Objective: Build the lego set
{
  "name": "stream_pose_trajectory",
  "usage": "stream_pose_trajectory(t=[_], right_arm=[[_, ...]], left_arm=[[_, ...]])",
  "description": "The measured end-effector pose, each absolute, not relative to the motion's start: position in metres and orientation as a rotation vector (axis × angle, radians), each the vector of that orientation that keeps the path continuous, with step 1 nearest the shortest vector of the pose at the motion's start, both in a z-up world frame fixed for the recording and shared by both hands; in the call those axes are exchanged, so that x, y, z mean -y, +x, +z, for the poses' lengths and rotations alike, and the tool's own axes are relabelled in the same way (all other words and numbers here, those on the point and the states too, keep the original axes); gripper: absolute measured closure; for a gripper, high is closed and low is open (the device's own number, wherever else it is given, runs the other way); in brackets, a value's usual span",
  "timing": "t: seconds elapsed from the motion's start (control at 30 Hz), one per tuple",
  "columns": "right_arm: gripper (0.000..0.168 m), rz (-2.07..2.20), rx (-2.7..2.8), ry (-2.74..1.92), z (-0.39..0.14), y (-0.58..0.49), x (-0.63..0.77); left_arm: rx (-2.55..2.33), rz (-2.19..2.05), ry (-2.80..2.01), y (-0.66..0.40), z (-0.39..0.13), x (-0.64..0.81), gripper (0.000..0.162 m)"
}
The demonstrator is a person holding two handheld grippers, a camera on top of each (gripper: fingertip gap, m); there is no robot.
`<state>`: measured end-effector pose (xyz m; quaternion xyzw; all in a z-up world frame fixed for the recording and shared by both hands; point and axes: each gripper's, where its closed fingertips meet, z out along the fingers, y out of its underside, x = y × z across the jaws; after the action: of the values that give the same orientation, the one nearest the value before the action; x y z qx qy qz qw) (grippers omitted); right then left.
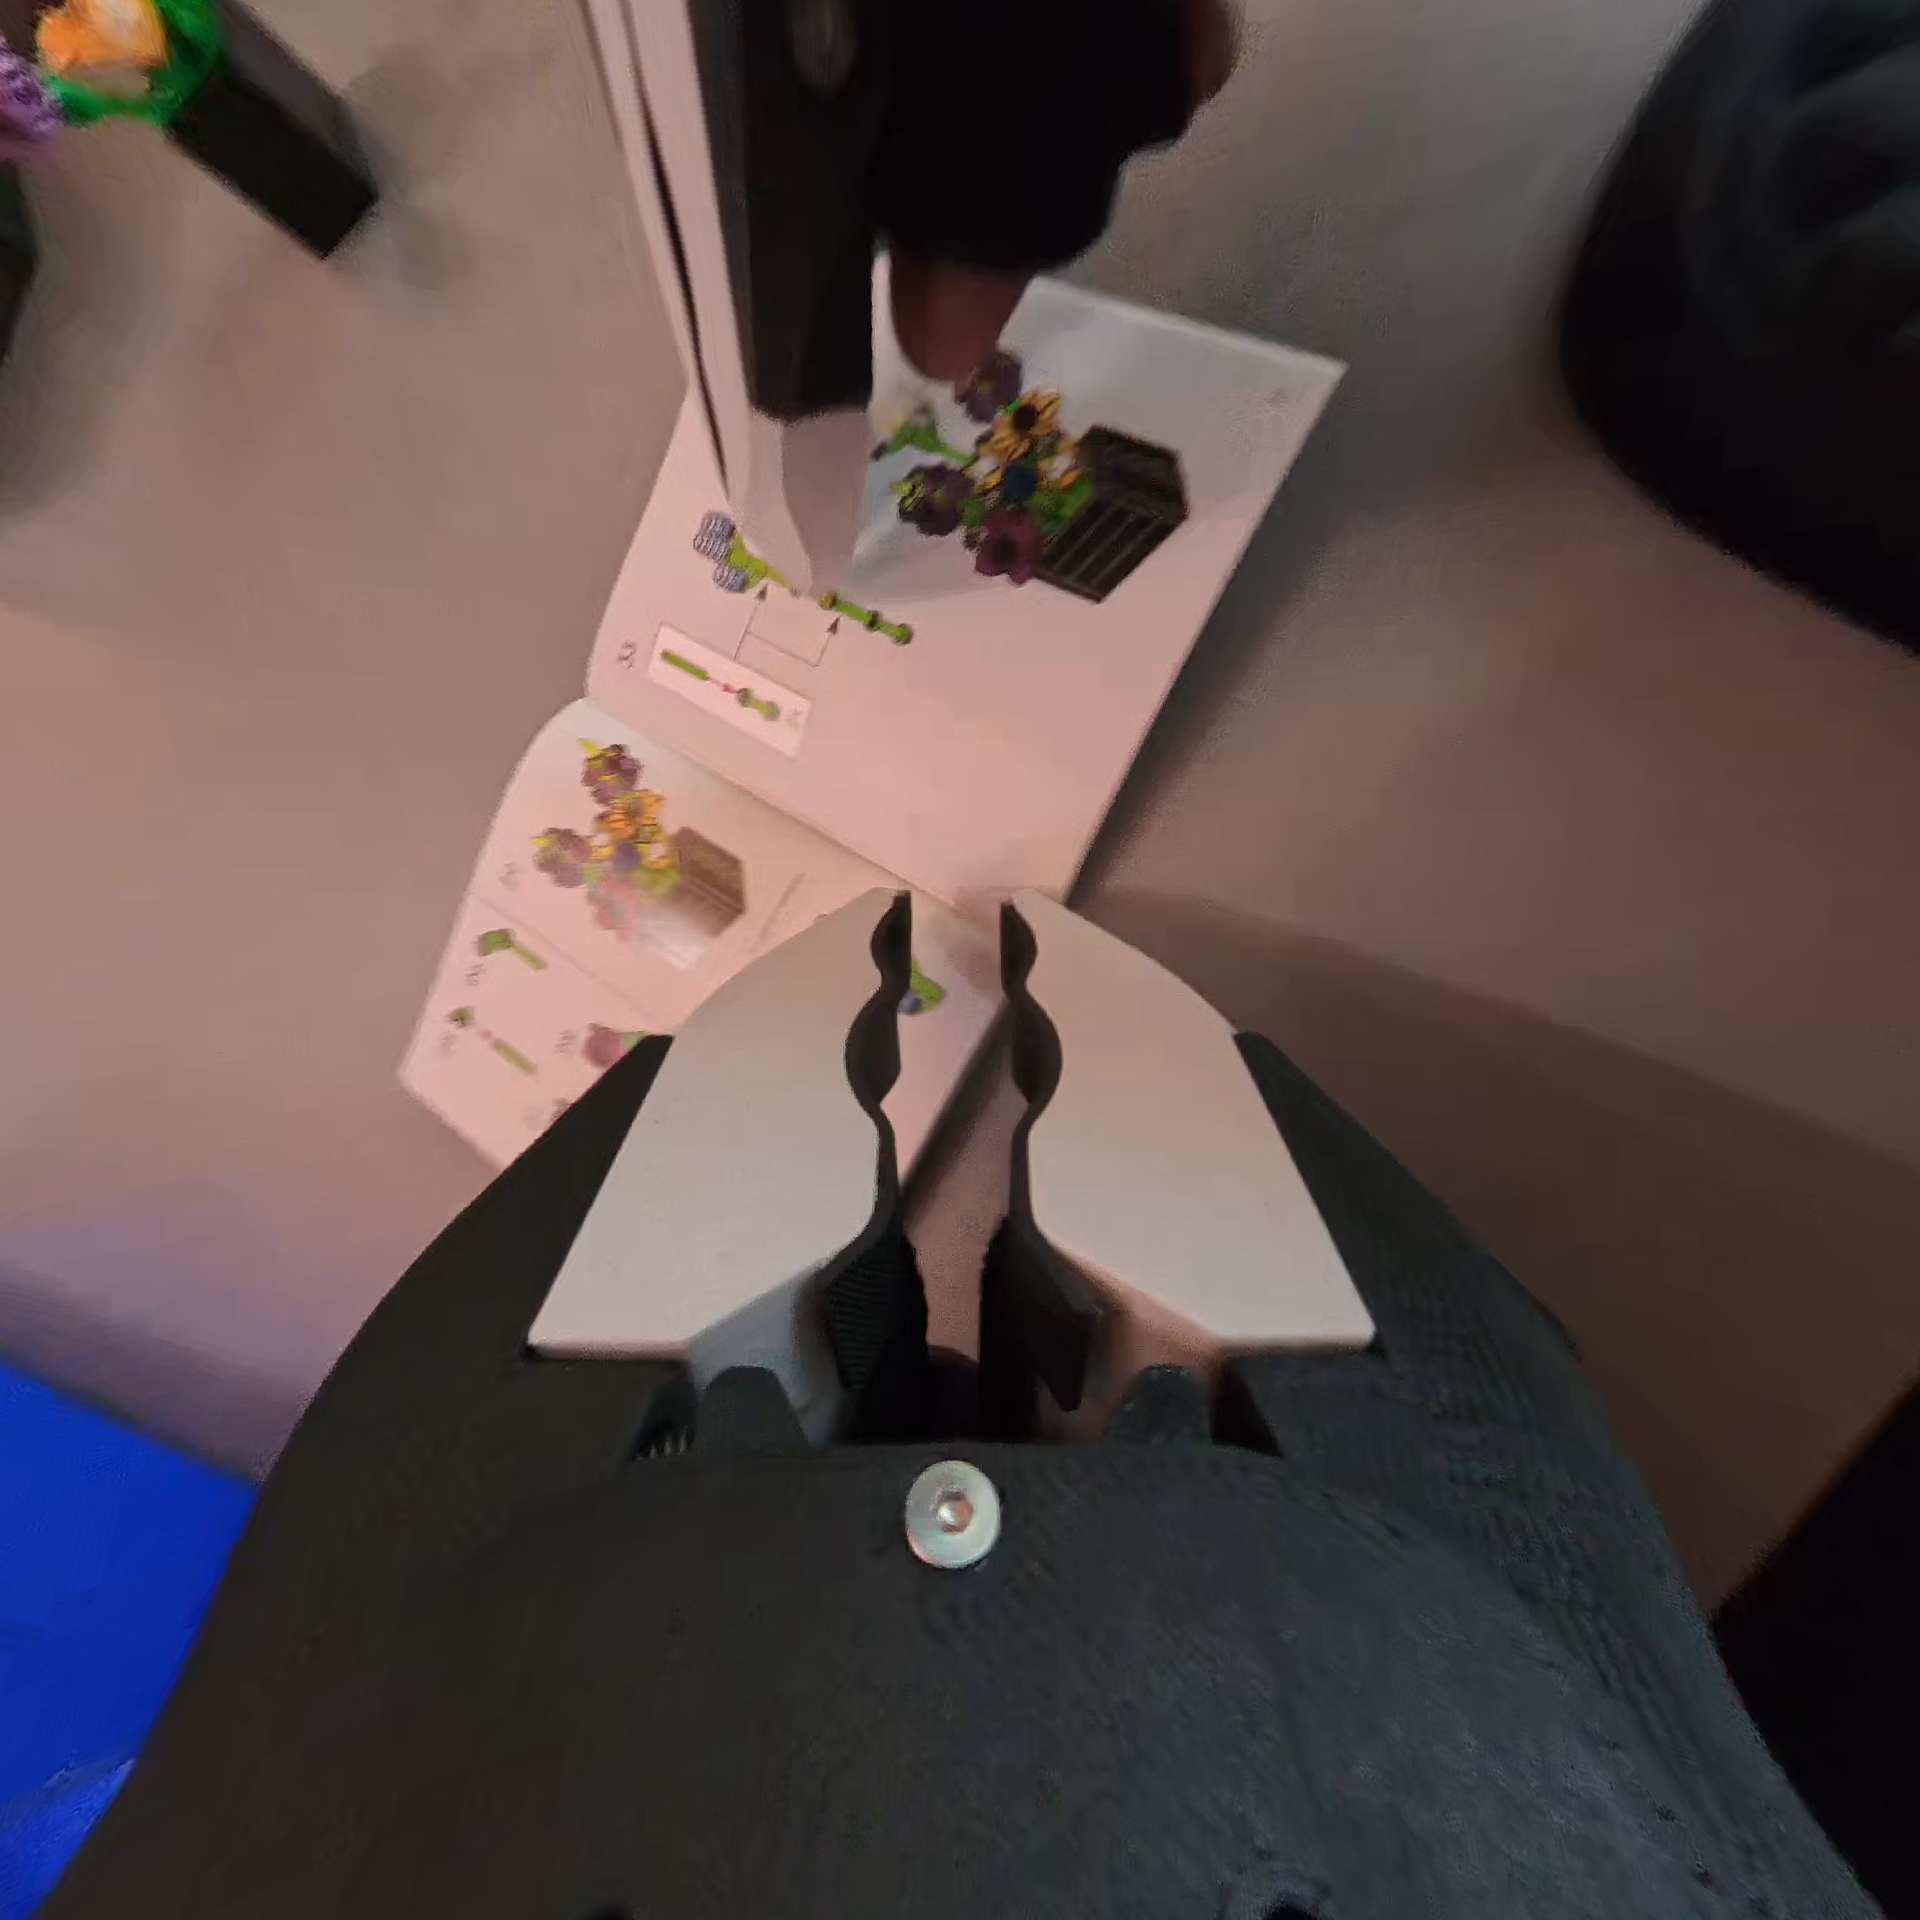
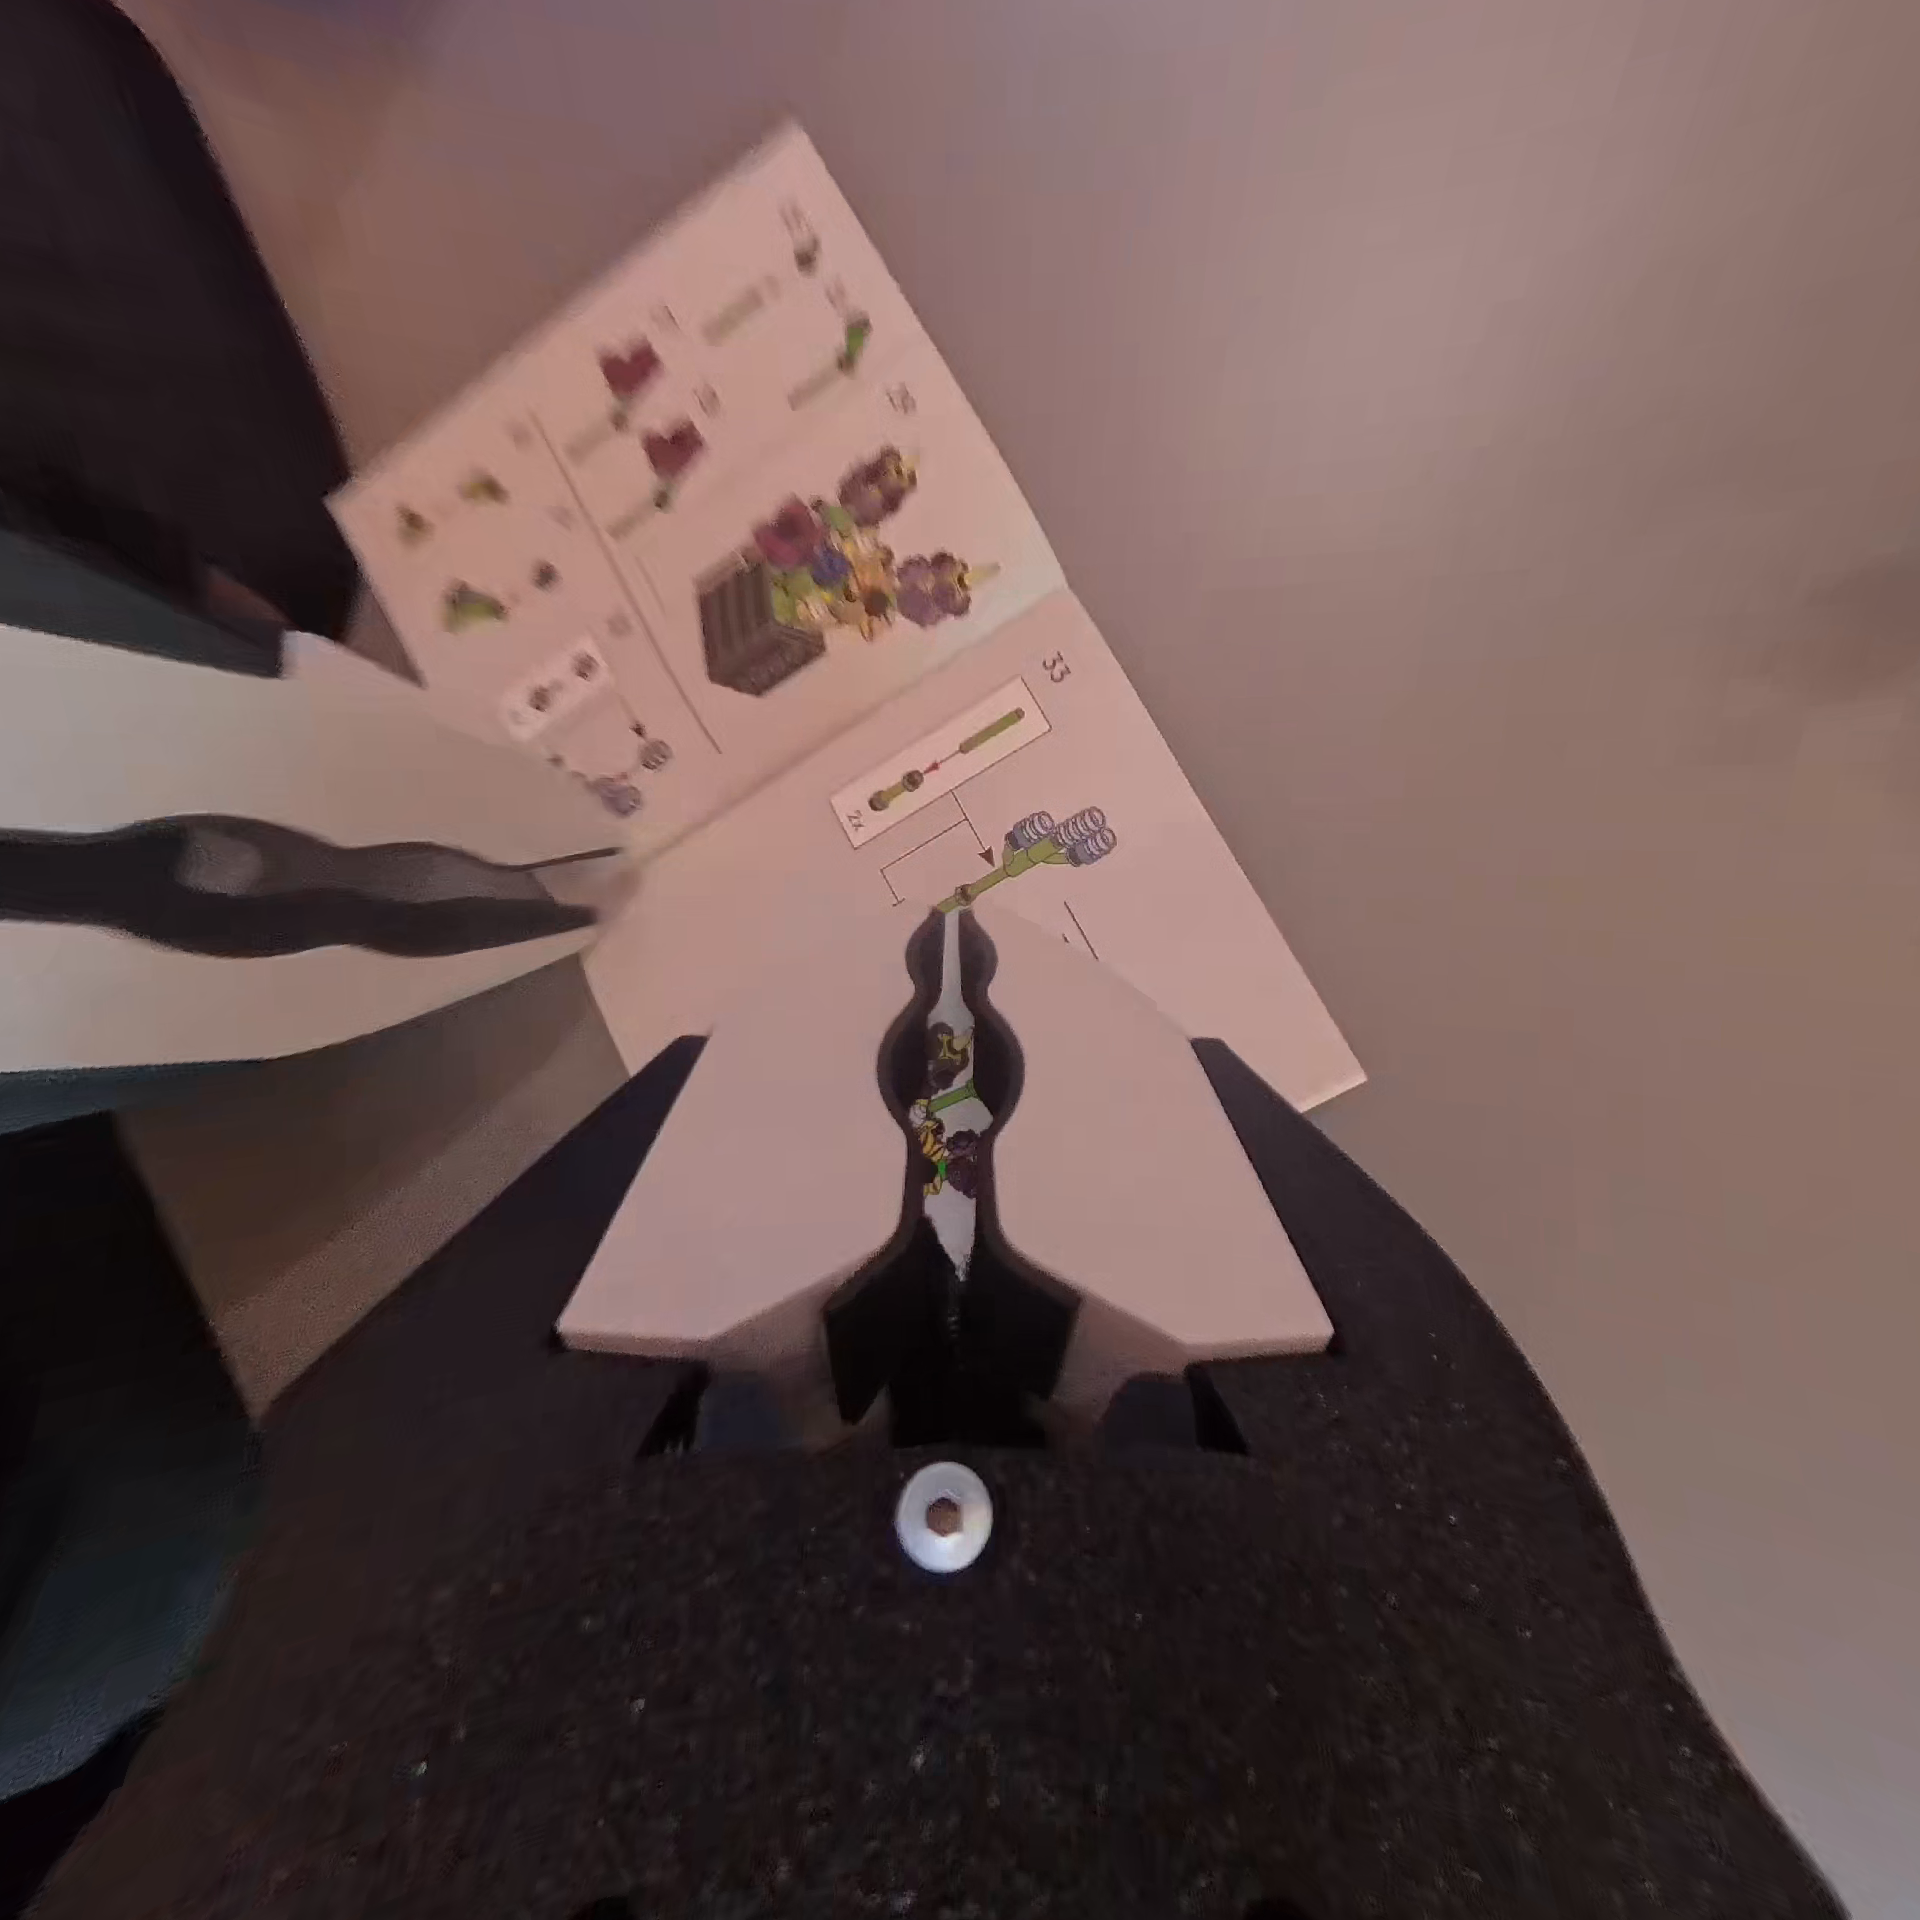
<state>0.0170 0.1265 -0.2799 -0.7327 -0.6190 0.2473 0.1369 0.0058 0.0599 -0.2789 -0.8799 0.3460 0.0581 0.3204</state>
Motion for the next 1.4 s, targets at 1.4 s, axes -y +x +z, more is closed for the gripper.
stream_pose_trajectory(t=[1.4], right_arm=[[0.168, 1.577, 1.321, -2.287, -0.282, -0.055, -0.136]], left_arm=[[-1.012, -0.021, -2.274, 0.010, -0.287, -0.073, 0.161]])
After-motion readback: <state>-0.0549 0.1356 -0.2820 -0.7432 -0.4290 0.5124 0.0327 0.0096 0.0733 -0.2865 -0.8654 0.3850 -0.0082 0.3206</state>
